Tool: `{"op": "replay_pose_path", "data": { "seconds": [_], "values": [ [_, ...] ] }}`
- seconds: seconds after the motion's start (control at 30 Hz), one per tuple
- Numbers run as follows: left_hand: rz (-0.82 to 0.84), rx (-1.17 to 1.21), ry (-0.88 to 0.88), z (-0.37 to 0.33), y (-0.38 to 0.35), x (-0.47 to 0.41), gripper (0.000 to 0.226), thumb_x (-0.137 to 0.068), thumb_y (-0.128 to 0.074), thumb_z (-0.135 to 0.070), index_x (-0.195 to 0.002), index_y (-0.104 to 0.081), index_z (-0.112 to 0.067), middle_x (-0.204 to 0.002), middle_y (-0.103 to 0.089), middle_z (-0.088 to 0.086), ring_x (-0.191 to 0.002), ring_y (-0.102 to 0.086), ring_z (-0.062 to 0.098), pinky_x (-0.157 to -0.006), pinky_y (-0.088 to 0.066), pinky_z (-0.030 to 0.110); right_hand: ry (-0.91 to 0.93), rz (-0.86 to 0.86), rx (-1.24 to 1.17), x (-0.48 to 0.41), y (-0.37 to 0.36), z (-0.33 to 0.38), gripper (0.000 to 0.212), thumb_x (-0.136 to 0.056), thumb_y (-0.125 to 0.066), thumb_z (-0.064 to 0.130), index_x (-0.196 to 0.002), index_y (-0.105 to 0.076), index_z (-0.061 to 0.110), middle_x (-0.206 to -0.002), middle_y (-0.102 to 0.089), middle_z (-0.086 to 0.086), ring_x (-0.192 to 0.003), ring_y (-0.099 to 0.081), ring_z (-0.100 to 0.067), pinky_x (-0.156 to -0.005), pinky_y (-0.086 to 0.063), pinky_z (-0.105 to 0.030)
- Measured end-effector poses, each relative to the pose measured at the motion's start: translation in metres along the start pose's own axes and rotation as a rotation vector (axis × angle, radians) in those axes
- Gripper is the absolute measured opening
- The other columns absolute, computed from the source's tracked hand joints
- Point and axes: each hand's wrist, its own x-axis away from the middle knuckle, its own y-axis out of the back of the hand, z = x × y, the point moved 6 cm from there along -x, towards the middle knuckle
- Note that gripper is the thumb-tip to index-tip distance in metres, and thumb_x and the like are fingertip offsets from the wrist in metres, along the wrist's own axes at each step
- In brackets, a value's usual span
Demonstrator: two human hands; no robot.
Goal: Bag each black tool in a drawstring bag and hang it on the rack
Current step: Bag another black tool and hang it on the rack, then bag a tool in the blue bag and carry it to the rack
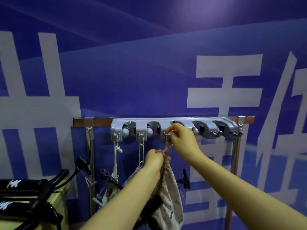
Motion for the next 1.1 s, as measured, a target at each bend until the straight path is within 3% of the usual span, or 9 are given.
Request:
{"op": "replay_pose_path", "data": {
  "seconds": [0.13, 0.23, 0.33, 0.43, 0.57, 0.67, 0.8, 0.97, 1.1],
  "values": [
    [-0.005, -0.114, -0.080, -0.020, 0.003, 0.001, 0.032, -0.097, -0.038, -0.019, -0.068, -0.050, -0.014, -0.074, -0.060, 0.007, -0.070, -0.053, 0.023, -0.055, -0.036, 0.026, 0.063, -0.112, 0.187, 0.008, 0.006, 0.011, 0.017, -0.093, -0.045, 0.007, -0.098, -0.061, 0.012, -0.084, -0.059, 0.001, -0.063, -0.051, -0.012, -0.057, -0.043, -0.028],
    [0.052, -0.099, -0.074, -0.028, 0.004, 0.014, 0.031, -0.098, -0.036, -0.015, -0.070, -0.048, -0.014, -0.063, -0.056, 0.003, -0.062, -0.053, 0.017, -0.054, -0.035, 0.024, 0.111, -0.180, 0.191, 0.014, 0.009, 0.021, 0.018, -0.092, -0.046, 0.007, -0.100, -0.061, 0.011, -0.095, -0.058, -0.001, -0.074, -0.052, -0.013, -0.062, -0.043, -0.026],
    [0.082, -0.110, -0.092, -0.033, 0.011, 0.024, 0.025, -0.098, -0.036, -0.015, -0.077, -0.050, -0.013, -0.065, -0.057, 0.002, -0.063, -0.055, 0.016, -0.057, -0.037, 0.025, 0.187, -0.201, 0.184, 0.021, 0.006, 0.039, 0.016, -0.090, -0.048, 0.006, -0.099, -0.061, 0.010, -0.095, -0.059, -0.003, -0.086, -0.054, -0.018, -0.072, -0.047, -0.034],
    [0.049, -0.106, -0.096, -0.037, 0.032, 0.037, 0.019, -0.096, -0.038, -0.013, -0.085, -0.053, -0.009, -0.063, -0.058, 0.003, -0.065, -0.057, 0.020, -0.058, -0.040, 0.025, 0.216, -0.156, 0.152, 0.029, -0.006, 0.059, 0.015, -0.090, -0.048, 0.007, -0.096, -0.061, 0.009, -0.095, -0.060, -0.005, -0.086, -0.055, -0.022, -0.074, -0.049, -0.042],
    [-0.015, -0.084, -0.087, -0.049, 0.070, 0.060, 0.030, -0.097, -0.036, -0.011, -0.071, -0.050, -0.011, -0.066, -0.057, 0.007, -0.060, -0.054, 0.018, -0.054, -0.039, 0.023, 0.230, -0.095, 0.078, 0.039, -0.020, 0.082, 0.014, -0.089, -0.048, 0.005, -0.093, -0.061, 0.008, -0.091, -0.059, -0.004, -0.081, -0.053, -0.021, -0.072, -0.046, -0.041],
    [-0.094, -0.099, -0.093, -0.056, 0.125, 0.088, 0.030, -0.097, -0.037, -0.012, -0.070, -0.049, -0.012, -0.067, -0.056, 0.005, -0.055, -0.051, 0.014, -0.047, -0.039, 0.020, 0.252, -0.035, 0.033, 0.056, -0.043, 0.109, 0.012, -0.089, -0.048, 0.006, -0.090, -0.060, 0.010, -0.088, -0.060, -0.006, -0.080, -0.055, -0.024, -0.069, -0.045, -0.040],
    [-0.236, -0.118, -0.103, -0.058, 0.209, 0.132, 0.029, -0.096, -0.038, -0.012, -0.069, -0.048, -0.013, -0.068, -0.056, 0.004, -0.057, -0.050, 0.014, -0.054, -0.038, 0.021, 0.281, 0.090, -0.046, 0.090, -0.092, 0.153, 0.015, -0.089, -0.049, 0.008, -0.092, -0.062, 0.012, -0.087, -0.063, -0.005, -0.077, -0.055, -0.022, -0.067, -0.043, -0.036],
    [-0.432, -0.160, -0.039, -0.042, 0.323, 0.199, 0.027, -0.093, -0.040, -0.010, -0.068, -0.049, -0.014, -0.067, -0.055, 0.002, -0.055, -0.049, 0.012, -0.053, -0.037, 0.021, 0.349, 0.403, -0.104, 0.156, -0.169, 0.217, 0.015, -0.090, -0.054, 0.016, -0.097, -0.065, 0.010, -0.099, -0.069, -0.009, -0.093, -0.061, -0.027, -0.080, -0.048, -0.037],
    [-0.598, -0.198, 0.012, -0.018, 0.409, 0.264, 0.026, -0.093, -0.039, -0.008, -0.069, -0.048, -0.013, -0.068, -0.057, 0.003, -0.057, -0.051, 0.013, -0.054, -0.039, 0.022, 0.422, 0.658, -0.065, 0.223, -0.224, 0.261, 0.018, -0.091, -0.055, 0.024, -0.101, -0.066, 0.014, -0.102, -0.070, -0.007, -0.097, -0.063, -0.024, -0.081, -0.048, -0.034]
  ]
}}
